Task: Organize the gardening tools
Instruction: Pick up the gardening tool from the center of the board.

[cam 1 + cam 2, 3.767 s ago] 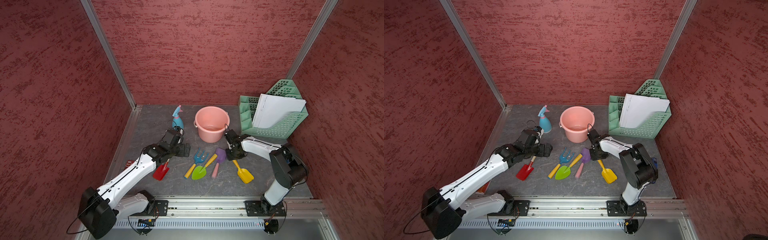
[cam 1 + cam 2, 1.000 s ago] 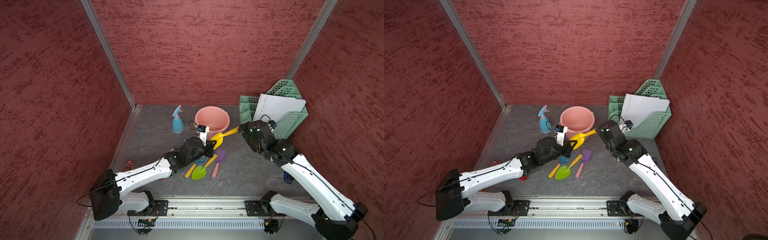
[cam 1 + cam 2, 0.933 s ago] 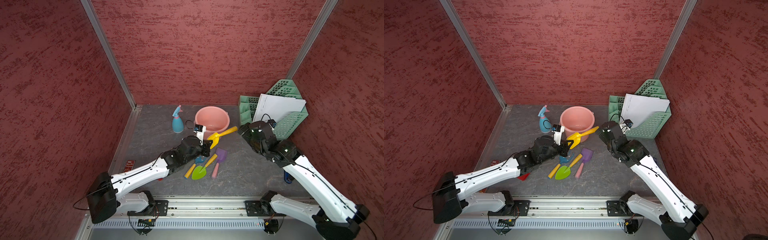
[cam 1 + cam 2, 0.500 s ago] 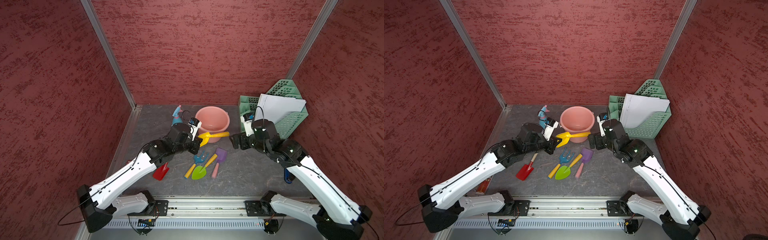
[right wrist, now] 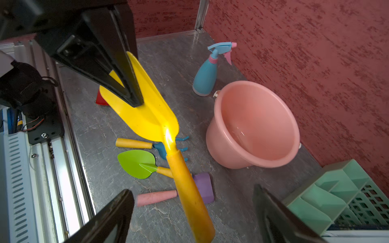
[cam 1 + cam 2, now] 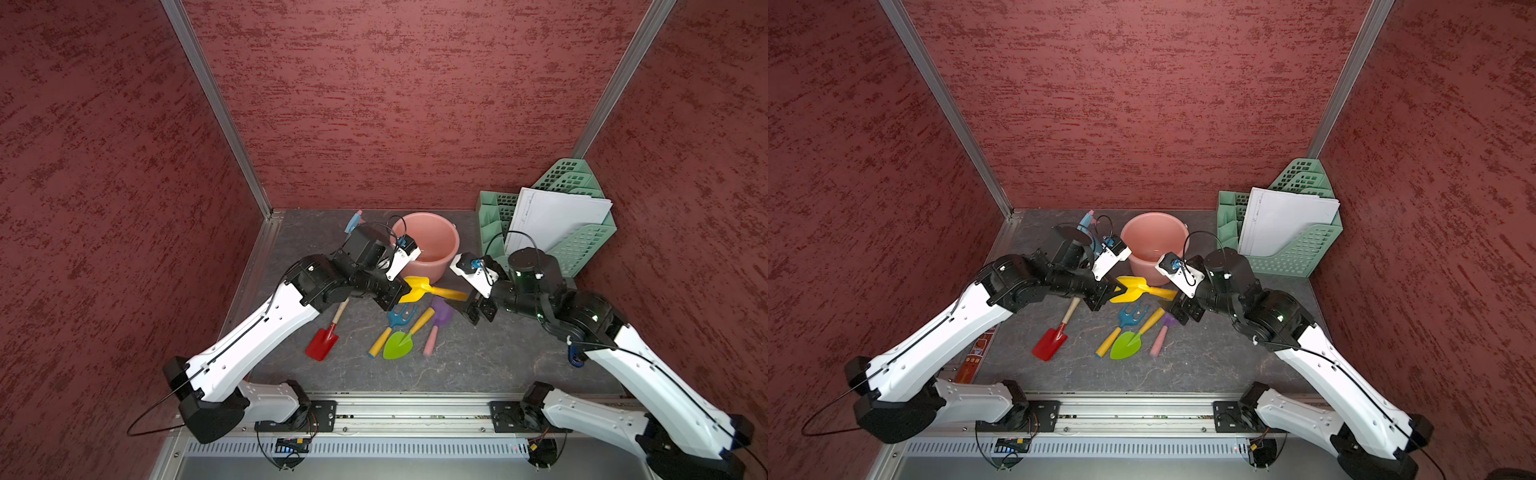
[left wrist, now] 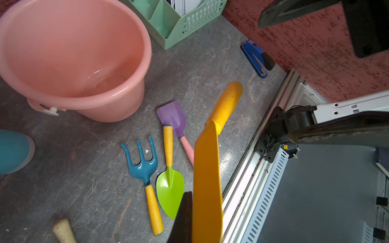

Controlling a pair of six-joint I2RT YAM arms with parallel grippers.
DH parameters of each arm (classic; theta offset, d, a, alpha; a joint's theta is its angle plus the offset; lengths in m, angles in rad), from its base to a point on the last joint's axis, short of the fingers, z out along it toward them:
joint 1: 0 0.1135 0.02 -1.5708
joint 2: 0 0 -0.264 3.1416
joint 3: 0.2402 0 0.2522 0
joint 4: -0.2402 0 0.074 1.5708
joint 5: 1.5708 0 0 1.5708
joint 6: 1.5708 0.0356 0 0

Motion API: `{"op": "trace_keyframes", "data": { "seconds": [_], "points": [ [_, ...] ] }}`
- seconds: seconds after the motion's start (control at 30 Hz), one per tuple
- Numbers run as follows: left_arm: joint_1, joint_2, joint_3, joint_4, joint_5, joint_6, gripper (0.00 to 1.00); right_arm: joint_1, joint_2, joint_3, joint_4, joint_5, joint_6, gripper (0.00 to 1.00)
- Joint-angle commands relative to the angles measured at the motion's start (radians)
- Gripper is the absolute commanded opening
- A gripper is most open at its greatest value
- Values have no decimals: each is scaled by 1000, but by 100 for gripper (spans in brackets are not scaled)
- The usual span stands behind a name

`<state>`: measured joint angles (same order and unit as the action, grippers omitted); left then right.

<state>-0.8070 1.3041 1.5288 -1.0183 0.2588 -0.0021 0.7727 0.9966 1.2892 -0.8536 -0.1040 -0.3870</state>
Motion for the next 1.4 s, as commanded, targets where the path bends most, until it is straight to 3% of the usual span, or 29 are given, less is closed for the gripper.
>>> {"op": "trace_keyframes", "data": {
  "seconds": [0.0, 0.2, 0.57, 0.77, 0.97, 1.03, 1.07, 1.13, 1.2, 1.27, 1.37],
  "points": [
    [6, 3, 62, -19, 73, 29, 0, 38, 25, -28, 37, 2, -80, 91],
    [6, 20, 114, -41, 126, 32, 0, 79, 56, -66, 107, 103, -118, 85],
    [7, 23, 113, -60, 98, 45, 0, 97, 53, -97, 173, 152, -108, 59],
    [13, 20, 111, -42, 105, 43, 0, 103, 53, -102, 138, 151, -104, 37],
    [20, 21, 106, -37, 109, 43, 0, 107, 47, -115, 141, 161, -94, 1],
    [24, 18, 103, -31, 108, 38, 0, 107, 48, -117, 150, 163, -85, 0],
    [28, 15, 100, -26, 105, 34, 11, 109, 49, -120, 159, 166, -78, 0],
    [33, 7, 89, -16, 88, 26, 57, 108, 53, -129, 182, 184, -63, 0],
    [47, -10, 69, 0, 57, 12, 90, 108, 59, -148, 226, 212, -44, 0],
    [70, -40, 35, 21, 32, -6, 100, 107, 65, -168, 281, 227, -19, 0],
    [119, -114, -48, 87, -17, -49, 100, 107, 89, -203, 410, 257, 37, 0]
  ]
}}
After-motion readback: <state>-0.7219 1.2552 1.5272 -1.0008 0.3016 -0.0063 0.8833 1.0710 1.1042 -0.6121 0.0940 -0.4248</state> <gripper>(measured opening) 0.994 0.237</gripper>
